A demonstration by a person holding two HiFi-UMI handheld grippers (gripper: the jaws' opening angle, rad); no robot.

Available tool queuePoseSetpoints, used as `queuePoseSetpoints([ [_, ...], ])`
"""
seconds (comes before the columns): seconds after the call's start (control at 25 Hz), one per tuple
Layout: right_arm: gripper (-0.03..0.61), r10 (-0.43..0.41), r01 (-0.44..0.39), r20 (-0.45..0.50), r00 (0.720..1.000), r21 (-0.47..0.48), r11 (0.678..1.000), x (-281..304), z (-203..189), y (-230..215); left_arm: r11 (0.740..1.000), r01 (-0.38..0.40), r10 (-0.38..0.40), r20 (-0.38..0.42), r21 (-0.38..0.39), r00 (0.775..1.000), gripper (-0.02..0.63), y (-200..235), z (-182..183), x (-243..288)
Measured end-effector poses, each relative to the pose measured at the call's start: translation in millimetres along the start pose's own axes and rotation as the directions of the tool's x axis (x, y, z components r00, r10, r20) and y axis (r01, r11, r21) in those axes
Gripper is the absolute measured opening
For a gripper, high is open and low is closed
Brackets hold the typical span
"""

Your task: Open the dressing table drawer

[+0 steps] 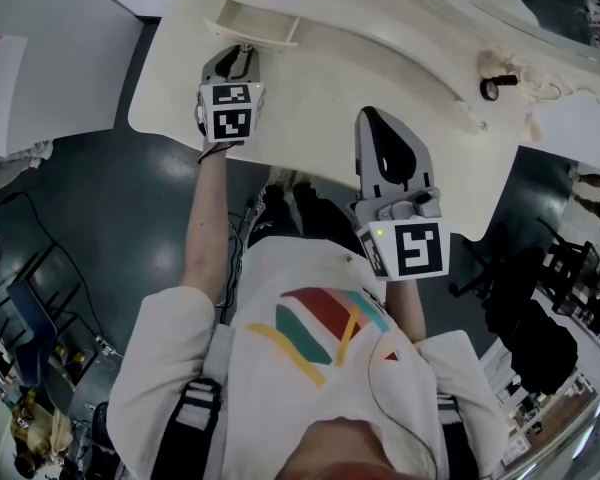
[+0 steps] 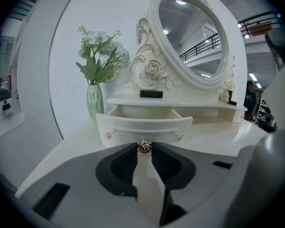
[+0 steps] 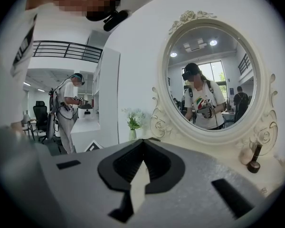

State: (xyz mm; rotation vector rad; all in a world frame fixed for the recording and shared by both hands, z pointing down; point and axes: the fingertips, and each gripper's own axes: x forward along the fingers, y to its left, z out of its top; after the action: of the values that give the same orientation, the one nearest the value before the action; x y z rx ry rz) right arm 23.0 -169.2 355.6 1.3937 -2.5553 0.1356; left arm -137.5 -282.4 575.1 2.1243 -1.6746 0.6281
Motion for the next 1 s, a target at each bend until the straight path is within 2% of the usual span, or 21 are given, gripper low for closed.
queuePoseSetpoints([
  [1.0,0.000,0.022,-0.022,0.011,1.000,-0.007,1.000,0.3,3.6,6.7,1.000,0.003,-0.003,-0.012,0.014,1.000,0.089,0.6,-7.4,-10.5],
])
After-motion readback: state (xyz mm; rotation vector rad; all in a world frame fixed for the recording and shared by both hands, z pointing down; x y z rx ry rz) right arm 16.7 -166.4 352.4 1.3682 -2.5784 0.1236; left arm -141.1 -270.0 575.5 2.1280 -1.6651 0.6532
